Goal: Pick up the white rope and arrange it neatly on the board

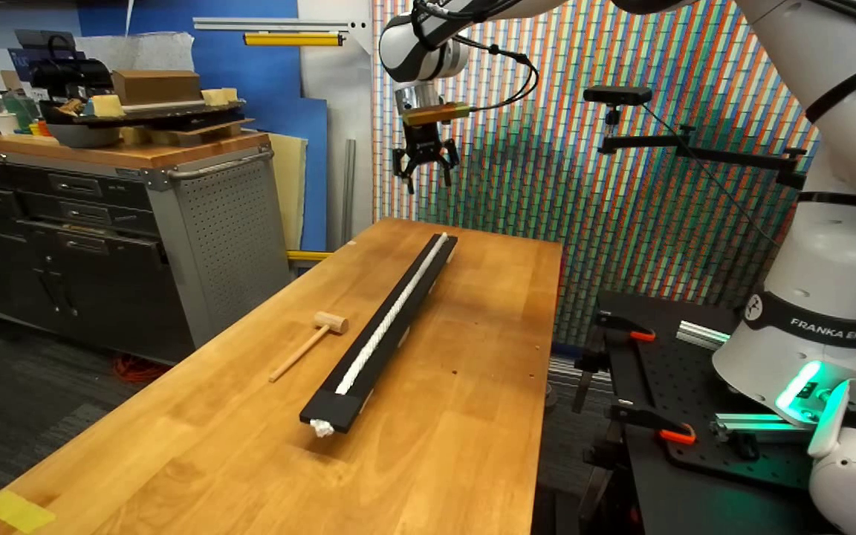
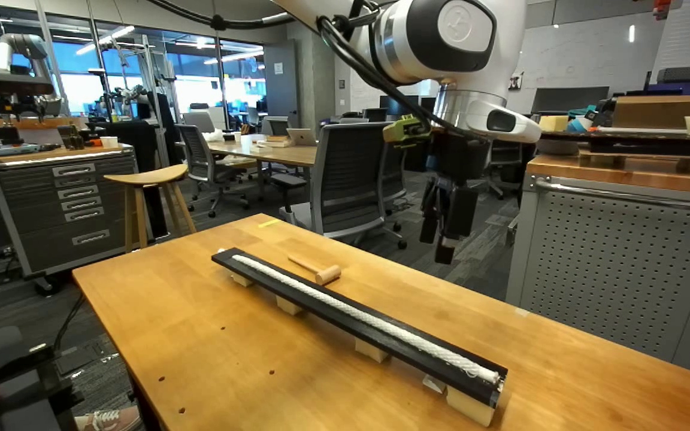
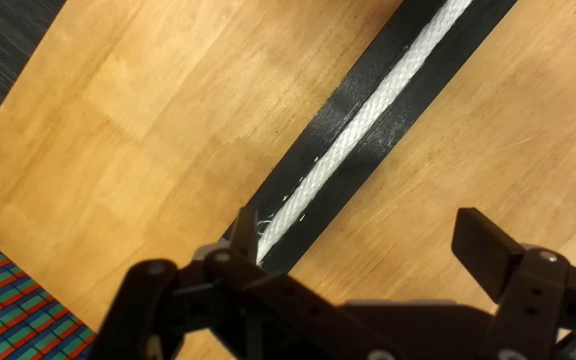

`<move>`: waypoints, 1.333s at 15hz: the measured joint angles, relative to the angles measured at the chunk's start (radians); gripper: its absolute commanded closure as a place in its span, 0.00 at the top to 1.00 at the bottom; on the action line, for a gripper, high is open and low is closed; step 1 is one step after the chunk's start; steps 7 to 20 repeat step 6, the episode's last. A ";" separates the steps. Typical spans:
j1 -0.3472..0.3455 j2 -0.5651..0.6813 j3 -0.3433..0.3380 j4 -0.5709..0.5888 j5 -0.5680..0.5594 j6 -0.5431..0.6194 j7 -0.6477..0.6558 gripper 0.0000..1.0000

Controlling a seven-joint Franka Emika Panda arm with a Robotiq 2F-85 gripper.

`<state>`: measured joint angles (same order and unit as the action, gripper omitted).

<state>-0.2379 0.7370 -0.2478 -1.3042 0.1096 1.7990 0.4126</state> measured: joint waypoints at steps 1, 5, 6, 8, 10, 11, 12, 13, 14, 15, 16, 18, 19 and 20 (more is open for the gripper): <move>0.000 0.002 0.000 -0.001 0.000 0.000 0.000 1.00; -0.001 0.007 0.000 -0.001 0.000 0.000 0.000 1.00; -0.001 0.007 0.000 -0.001 0.000 0.000 0.000 1.00; -0.001 0.007 0.000 -0.001 0.000 0.000 0.000 1.00; -0.001 0.007 0.000 -0.001 0.000 0.000 0.000 1.00; -0.001 0.007 0.000 -0.001 0.000 0.000 0.000 1.00; -0.001 0.007 0.000 -0.001 0.000 0.000 0.000 1.00; -0.001 0.007 0.000 -0.001 0.000 0.000 0.000 1.00; -0.001 0.007 0.000 -0.001 0.000 0.000 0.000 1.00; -0.001 0.007 0.000 -0.001 0.000 0.000 0.000 1.00; -0.001 0.007 0.000 -0.001 0.000 0.000 0.000 1.00; -0.001 0.007 0.000 -0.001 0.000 0.000 0.000 1.00; -0.001 0.007 0.000 -0.001 0.000 0.000 0.000 1.00; -0.001 0.007 0.000 -0.001 0.000 0.000 0.000 1.00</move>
